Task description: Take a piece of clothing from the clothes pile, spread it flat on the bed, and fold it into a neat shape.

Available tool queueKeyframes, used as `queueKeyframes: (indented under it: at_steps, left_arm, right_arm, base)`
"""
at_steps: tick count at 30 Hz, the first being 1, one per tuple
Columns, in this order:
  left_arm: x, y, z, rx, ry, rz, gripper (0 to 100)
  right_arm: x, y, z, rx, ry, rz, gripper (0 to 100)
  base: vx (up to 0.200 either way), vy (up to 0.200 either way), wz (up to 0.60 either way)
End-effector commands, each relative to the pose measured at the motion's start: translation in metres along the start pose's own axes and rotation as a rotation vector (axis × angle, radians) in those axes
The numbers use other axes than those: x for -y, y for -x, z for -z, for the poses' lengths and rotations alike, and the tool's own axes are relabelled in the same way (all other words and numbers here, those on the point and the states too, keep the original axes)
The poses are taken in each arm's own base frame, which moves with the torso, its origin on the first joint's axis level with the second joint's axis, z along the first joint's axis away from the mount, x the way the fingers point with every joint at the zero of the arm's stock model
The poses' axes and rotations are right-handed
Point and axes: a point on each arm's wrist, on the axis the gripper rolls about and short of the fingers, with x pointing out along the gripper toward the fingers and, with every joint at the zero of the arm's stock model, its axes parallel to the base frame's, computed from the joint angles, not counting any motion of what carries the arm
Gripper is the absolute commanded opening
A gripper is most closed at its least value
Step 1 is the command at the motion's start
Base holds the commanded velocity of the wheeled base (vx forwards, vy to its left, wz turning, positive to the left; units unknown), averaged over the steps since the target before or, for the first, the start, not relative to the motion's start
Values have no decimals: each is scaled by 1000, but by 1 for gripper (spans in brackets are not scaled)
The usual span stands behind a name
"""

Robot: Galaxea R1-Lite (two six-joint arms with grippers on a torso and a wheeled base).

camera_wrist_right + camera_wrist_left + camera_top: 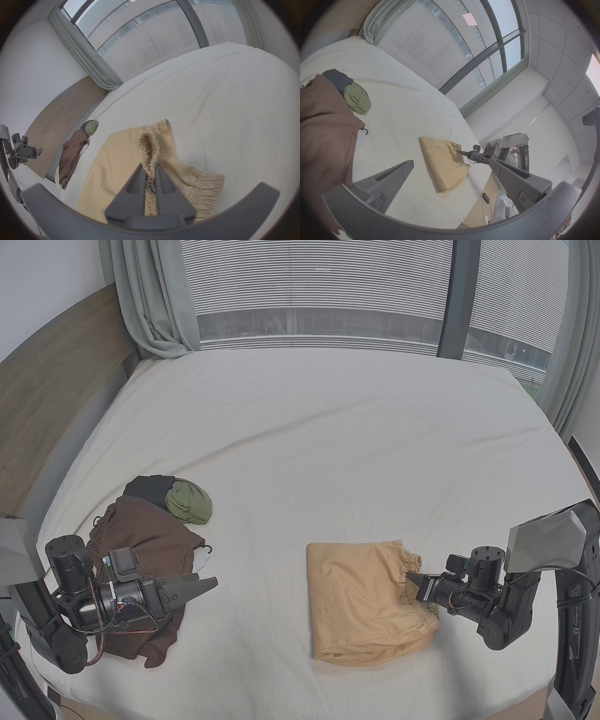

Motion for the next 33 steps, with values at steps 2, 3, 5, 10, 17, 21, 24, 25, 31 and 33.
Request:
queueKeyframes:
  at_steps: [2, 3, 5, 10, 17, 21, 24, 25, 31, 33]
  left_arm:
    - [-5, -2, 4, -13, 18, -9, 100]
    - [-4, -2, 3, -13, 17, -7, 100]
    - [-4, -2, 3, -13, 17, -7, 100]
    - [-5, -2, 4, -17, 20, -7, 100]
    - [-6, -3, 6, -23, 25, -12, 100]
    - [-7, -3, 6, -23, 26, -14, 100]
    - [-6, -3, 6, -23, 25, -12, 100]
    - [-6, -3, 7, -24, 26, -13, 100]
    - [-6, -3, 7, -24, 26, -13, 100]
    - [-6, -3, 7, -25, 27, -13, 100]
  right_arm:
    - [1, 12, -11, 27, 0, 26, 0]
    - [3, 14, -11, 14, -7, 38, 0]
    - [4, 15, -11, 4, -11, 45, 0]
    - [14, 18, -8, -48, -36, 90, 0]
    - [17, 16, -3, -65, -30, 100, 0]
    - [16, 17, -4, -62, -29, 99, 0]
    - [16, 17, -5, -54, -27, 95, 100]
    - [15, 17, -7, -45, -27, 92, 100]
    - [13, 30, -16, -30, -23, 100, 100]
    - [13, 35, -14, -40, -7, 109, 100]
  base:
    - [0, 0, 0]
    - [0, 0, 0]
    - [0, 0, 0]
    - [0, 0, 0]
    - [0, 0, 0]
    - [0, 0, 0]
    - [0, 0, 0]
    - [0, 0, 0]
    - [0, 0, 0]
    - [0, 0, 0]
